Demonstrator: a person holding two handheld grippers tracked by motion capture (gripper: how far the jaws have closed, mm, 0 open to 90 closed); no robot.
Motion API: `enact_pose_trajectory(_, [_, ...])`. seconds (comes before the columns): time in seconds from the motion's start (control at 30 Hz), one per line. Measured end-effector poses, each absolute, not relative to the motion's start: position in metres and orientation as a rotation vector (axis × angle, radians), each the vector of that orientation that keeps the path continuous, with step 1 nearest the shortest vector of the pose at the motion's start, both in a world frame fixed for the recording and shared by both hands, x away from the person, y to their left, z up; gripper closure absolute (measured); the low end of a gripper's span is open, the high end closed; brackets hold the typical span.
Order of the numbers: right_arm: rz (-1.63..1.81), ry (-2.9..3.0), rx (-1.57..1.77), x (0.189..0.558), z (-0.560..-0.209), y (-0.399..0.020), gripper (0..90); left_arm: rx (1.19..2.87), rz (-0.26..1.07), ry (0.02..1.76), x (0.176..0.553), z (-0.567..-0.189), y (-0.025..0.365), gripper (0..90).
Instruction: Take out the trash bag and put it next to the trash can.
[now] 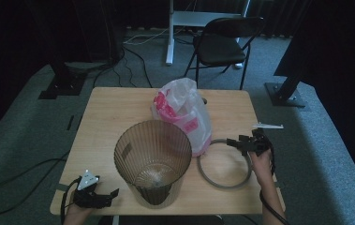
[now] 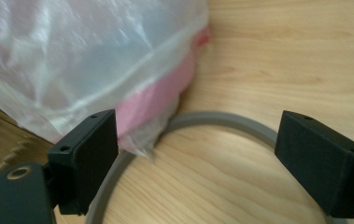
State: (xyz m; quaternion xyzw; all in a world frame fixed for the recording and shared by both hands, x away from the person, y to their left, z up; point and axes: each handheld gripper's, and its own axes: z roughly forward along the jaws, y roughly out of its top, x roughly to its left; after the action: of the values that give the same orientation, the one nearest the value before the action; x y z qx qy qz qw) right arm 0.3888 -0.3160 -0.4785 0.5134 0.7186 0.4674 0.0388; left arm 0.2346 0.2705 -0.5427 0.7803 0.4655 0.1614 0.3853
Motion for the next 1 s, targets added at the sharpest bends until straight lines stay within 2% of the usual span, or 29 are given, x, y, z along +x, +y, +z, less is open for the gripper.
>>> enact_pose_trajectory(0.57, [1.339, 2.176, 1.641, 0.36, -0.497, -0.342, 14.2, 1.983, 0.416, 1.19, 0.234, -0.542, 0.27, 0.9])
enact_pose_trajectory(1.0, [1.163, 2.169, 1.688, 0.355, -0.507, -0.35, 15.9, 1.985, 0.409, 1.195, 0.235, -0.542, 0.27, 0.9])
